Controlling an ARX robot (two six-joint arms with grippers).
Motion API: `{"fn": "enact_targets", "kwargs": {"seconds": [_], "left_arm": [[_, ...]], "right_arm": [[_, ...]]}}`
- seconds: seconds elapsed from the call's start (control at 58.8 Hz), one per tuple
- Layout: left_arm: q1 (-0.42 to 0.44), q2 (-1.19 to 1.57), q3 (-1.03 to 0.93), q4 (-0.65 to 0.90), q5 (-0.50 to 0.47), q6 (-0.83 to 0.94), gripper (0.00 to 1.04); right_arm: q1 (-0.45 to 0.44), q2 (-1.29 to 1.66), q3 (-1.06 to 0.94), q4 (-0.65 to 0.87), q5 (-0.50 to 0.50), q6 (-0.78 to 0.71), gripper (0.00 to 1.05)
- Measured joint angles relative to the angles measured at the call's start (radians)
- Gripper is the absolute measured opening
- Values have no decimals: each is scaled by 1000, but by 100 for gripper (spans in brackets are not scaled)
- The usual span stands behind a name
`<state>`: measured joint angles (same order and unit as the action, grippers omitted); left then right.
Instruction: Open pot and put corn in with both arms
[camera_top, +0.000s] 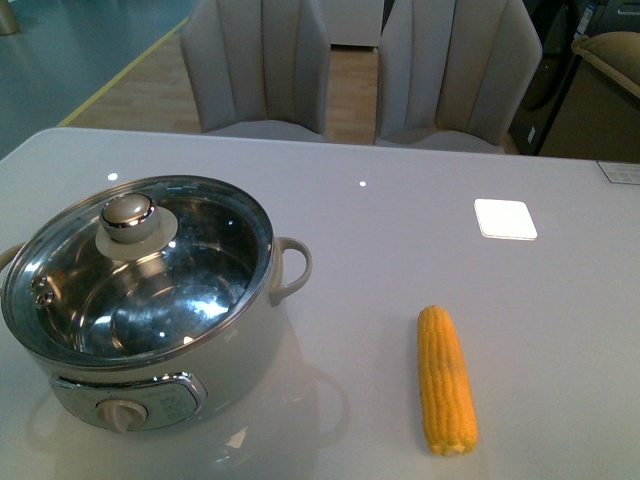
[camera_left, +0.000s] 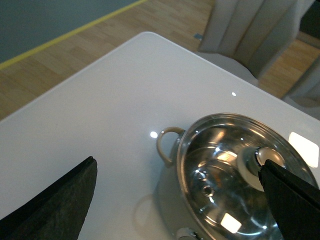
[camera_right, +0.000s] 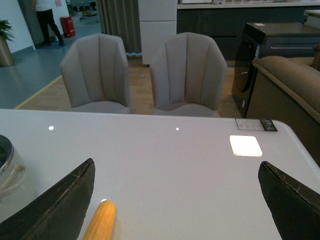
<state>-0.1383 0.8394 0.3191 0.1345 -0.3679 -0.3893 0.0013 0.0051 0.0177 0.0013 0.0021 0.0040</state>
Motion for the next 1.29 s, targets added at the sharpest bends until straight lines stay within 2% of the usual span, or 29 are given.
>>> {"fn": "enact_targets", "kwargs": {"seconds": [0.068,0.255,0.562,0.919,1.294], "left_arm": [[-4,180,55,155,60,18,98],[-39,543,178,433,178,121,98],[-95,894,225,704,227,266,98],[-94,1114,250,879,265,290,98],[-97,1222,278,953,279,332,98]], "right_arm": [[0,0,0,0,0,0,96],[0,0,0,0,0,0,96],[0,0,0,0,0,0,96],[0,0,0,0,0,0,96],[0,0,0,0,0,0,96]]}}
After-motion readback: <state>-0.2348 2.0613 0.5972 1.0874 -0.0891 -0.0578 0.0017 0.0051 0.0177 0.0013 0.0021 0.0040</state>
